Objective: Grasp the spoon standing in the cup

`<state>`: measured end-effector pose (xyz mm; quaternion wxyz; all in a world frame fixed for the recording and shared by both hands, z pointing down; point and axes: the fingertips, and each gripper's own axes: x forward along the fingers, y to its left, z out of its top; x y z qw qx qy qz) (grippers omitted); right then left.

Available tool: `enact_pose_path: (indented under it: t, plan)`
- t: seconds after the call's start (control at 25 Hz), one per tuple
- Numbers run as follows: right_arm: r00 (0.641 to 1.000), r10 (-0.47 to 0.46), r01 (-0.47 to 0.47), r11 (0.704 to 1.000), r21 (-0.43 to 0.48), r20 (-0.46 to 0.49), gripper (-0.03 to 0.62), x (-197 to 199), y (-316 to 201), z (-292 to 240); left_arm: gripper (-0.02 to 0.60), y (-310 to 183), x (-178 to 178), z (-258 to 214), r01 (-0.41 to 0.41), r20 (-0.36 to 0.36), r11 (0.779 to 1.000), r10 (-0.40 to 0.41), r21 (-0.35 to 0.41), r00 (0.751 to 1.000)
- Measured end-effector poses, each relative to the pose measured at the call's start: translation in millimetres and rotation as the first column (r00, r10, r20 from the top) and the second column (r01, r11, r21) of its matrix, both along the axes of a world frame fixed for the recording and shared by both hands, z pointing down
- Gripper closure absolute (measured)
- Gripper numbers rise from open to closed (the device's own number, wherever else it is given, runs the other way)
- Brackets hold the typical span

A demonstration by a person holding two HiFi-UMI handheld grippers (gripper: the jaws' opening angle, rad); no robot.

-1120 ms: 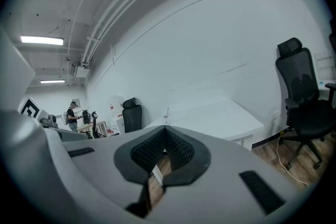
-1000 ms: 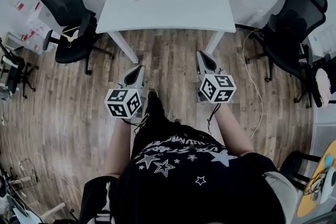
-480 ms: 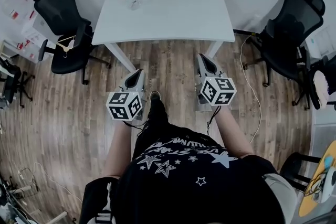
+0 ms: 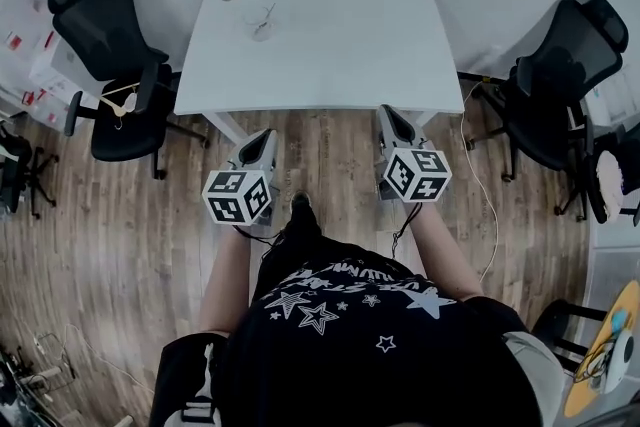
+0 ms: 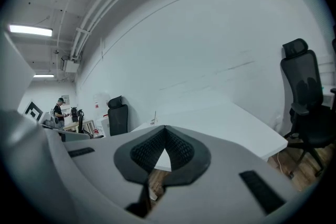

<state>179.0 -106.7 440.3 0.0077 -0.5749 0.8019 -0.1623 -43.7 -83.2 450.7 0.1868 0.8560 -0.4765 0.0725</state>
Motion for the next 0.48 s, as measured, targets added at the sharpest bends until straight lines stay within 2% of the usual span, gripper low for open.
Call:
enact_pose_path:
  t: [0.24,0.48]
  plan:
    - [1.0,-0.001,0.001,1.0,-0.015,-0.006,0.585,-26.0,-70.1,-5.8,0.577,-72.1,-24.2,-5.8,-0.007,-0.002,1.0,0.007,-0.012,1.0]
    - [1.0,0.002,-0.002,0.999,-0.044,0.002,0.585,-54.2,-123.8,0.6,0.577,-124.2,-48.9,-6.2,-0.013,-0.008,1.0,0.013,-0.017,1.0]
